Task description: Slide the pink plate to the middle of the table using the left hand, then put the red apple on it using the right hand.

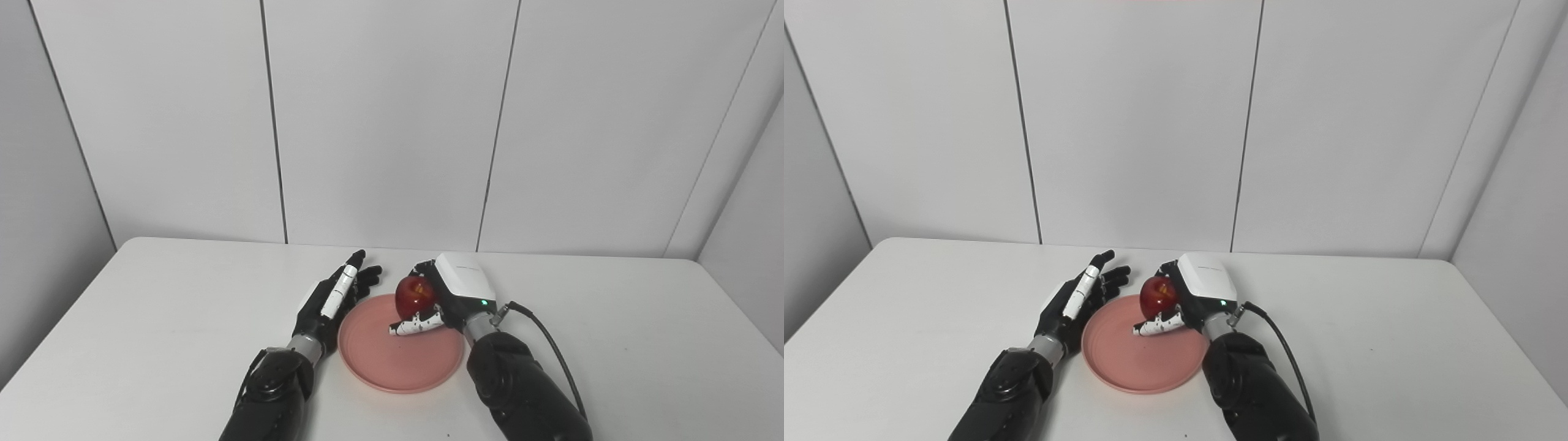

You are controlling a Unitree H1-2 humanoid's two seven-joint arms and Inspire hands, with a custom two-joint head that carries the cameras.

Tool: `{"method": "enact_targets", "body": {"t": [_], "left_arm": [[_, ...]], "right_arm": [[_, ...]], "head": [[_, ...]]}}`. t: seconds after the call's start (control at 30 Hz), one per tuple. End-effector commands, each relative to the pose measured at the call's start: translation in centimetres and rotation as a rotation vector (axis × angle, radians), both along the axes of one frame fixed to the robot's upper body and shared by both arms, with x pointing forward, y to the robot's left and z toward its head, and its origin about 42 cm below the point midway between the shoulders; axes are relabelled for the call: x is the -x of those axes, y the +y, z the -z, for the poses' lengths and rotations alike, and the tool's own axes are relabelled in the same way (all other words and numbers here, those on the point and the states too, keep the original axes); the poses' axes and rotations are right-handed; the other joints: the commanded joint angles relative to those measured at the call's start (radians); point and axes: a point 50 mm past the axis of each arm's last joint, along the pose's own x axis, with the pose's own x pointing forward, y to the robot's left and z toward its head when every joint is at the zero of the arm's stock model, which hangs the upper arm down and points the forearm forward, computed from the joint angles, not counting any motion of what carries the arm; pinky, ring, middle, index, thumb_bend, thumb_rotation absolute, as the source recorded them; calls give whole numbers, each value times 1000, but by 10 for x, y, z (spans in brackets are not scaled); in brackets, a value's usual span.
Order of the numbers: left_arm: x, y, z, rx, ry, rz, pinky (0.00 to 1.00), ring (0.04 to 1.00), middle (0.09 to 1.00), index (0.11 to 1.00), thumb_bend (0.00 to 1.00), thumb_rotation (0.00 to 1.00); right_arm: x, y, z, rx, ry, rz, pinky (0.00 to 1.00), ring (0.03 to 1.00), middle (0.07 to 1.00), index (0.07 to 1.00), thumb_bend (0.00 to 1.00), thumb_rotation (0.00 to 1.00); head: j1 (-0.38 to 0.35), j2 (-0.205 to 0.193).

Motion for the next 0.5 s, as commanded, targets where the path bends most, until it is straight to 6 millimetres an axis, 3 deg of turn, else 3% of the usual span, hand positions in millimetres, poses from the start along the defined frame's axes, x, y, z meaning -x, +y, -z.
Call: {"method": "enact_targets", "body": {"t": [0.0,0.47], "left_arm": [[10,-1,20,-9,103,2,925,858,813,906,761,788],[7,-4,22,-18,107,6,959,864,819,916,753,803]], "right_arm": [[-15,12,-37,-27,-124,-23,130,188,264,473,506,157],[-14,26,-33,-63,-93,-43,144,201,274,474,505,159]], "head": [[1,0],[4,-5]]}}
